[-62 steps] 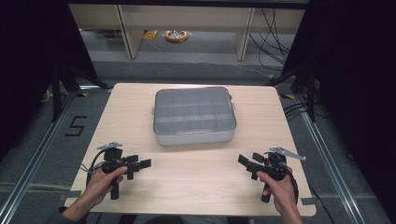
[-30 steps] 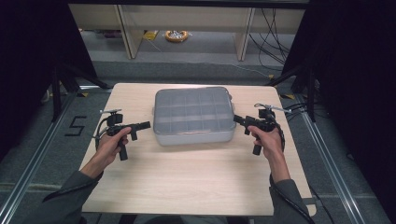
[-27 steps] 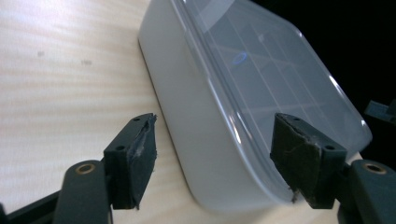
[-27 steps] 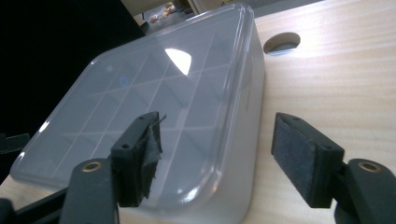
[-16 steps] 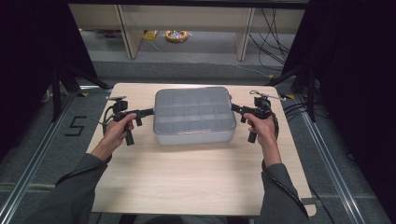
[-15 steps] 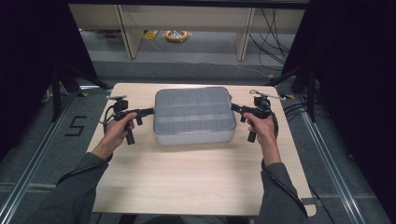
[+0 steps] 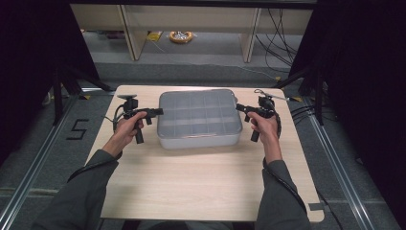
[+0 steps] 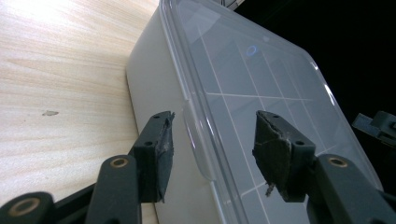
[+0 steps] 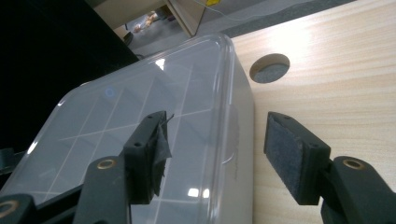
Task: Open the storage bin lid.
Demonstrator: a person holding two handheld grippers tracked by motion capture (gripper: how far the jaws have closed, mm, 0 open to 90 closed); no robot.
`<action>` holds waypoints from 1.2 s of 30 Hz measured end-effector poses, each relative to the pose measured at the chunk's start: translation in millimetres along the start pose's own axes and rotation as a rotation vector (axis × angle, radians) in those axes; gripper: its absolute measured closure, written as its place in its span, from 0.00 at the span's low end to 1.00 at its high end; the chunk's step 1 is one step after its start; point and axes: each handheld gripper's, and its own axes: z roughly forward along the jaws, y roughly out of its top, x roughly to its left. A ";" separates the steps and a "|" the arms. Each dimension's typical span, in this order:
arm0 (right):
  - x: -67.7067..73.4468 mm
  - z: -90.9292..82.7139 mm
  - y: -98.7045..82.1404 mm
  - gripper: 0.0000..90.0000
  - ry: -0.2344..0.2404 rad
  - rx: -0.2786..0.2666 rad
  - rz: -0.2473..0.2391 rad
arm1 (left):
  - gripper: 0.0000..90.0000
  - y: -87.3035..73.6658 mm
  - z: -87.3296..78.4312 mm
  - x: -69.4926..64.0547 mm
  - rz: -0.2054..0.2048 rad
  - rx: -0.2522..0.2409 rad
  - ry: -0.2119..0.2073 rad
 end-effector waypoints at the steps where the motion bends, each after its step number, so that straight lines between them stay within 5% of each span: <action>1: -0.6 4.2 -1.6 0.46 0.001 0.011 0.022 | 0.52 0.0 1.4 0.1 -0.004 0.002 0.000; 2: -5.1 7.5 -1.8 0.47 -0.001 -0.010 -0.034 | 0.52 0.0 2.6 -0.5 -0.011 -0.004 0.004; 5: -4.9 13.3 -4.2 0.49 0.000 -0.001 -0.037 | 0.54 0.4 3.4 -0.8 -0.003 0.002 -0.003; 11: -1.7 21.3 -6.3 0.51 0.006 0.013 -0.022 | 0.57 -2.1 8.6 -2.6 0.018 0.009 0.022; 12: 5.2 19.9 -6.9 0.51 0.010 0.049 0.073 | 0.57 -2.5 9.5 -2.3 0.007 0.010 0.014; 13: 1.1 21.2 -6.7 0.52 0.008 0.038 0.012 | 0.57 -2.4 9.6 -2.1 0.010 0.012 0.013; 15: -0.8 25.1 -6.1 0.54 0.018 0.012 -0.002 | 0.58 -2.2 9.3 -2.2 0.010 0.006 0.015; 18: -0.3 26.1 -5.9 0.56 0.013 0.006 0.001 | 0.61 -1.7 8.3 -2.5 0.008 -0.002 0.016; 22: 5.0 21.3 -6.7 0.62 0.010 0.008 0.078 | 0.64 -2.1 7.3 -4.4 0.026 -0.011 0.034; 23: 2.9 21.7 -7.0 0.64 0.002 -0.008 0.050 | 0.64 -2.1 7.3 -4.4 0.026 -0.011 0.034; 24: 5.0 19.6 -6.9 0.65 0.011 -0.005 0.084 | 0.64 -2.5 6.6 -5.0 0.024 -0.010 0.035; 29: 6.5 15.9 -5.6 0.68 0.006 -0.039 0.082 | 0.65 -4.0 5.0 -6.2 0.015 -0.019 0.030; 30: 1.5 14.0 -4.1 0.71 0.016 -0.059 0.031 | 0.65 -4.8 4.3 -7.4 0.013 -0.022 0.035; 31: 5.0 12.2 -3.7 0.72 0.025 -0.052 0.082 | 0.65 -4.9 3.5 -8.4 0.009 -0.027 0.031; 36: 6.0 5.1 -3.3 0.75 0.052 -0.068 0.091 | 0.66 -4.3 -3.4 -14.4 0.023 -0.051 0.031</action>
